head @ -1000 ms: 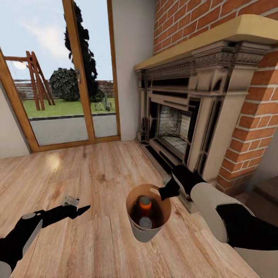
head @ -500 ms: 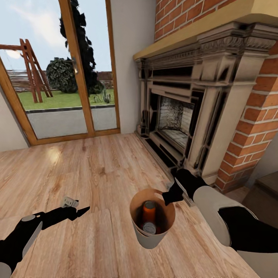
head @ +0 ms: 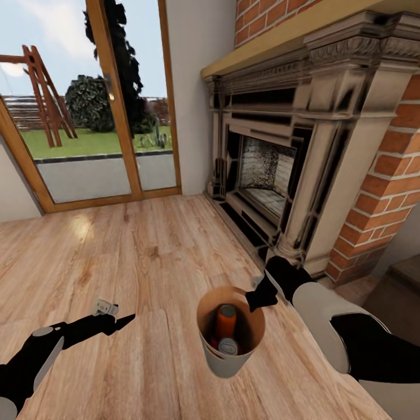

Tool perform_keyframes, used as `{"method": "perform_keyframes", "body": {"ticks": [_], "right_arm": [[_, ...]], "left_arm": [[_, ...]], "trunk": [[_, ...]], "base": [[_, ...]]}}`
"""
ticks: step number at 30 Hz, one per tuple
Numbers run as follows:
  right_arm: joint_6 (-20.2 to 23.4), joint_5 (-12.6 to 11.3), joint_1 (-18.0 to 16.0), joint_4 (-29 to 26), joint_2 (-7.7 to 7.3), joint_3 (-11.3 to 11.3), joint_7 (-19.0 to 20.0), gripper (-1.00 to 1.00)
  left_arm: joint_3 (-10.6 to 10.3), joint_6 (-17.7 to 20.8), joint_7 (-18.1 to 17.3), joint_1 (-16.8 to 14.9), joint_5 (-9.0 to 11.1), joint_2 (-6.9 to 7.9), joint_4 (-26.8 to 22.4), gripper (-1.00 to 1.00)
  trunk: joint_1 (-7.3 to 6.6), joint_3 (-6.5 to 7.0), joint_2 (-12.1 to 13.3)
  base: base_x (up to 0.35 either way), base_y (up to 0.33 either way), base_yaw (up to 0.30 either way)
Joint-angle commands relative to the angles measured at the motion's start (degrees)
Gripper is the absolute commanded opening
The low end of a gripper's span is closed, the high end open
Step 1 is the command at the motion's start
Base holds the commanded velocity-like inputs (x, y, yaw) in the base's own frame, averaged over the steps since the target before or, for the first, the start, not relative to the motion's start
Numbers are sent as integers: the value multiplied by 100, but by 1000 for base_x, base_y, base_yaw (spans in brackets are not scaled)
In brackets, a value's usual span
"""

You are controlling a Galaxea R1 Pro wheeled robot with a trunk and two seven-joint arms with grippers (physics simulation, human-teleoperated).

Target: Put the three can of soda from the living room inside the tash can in the kitchen.

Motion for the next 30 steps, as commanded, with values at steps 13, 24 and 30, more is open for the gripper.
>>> {"method": "perform_keyframes", "body": {"ticks": [13,24,30], "right_arm": [[40,-182,50,-9,-23,-73,38,-100],[40,-181,96,-17,-56,-74,40,-100],[40,-181,115,-45,-67,-73,41,-100]], "left_arm": [[-1,-174,5,0,-18,0,17,100],[2,-403,1,0,6,2,207,100],[7,-413,7,0,-6,0,252,100]], "trunk": [[33,-287,-18],[46,-398,-25],[61,-531,-33]], "base": [[0,0,0],[0,0,0],[0,0,0]]}}
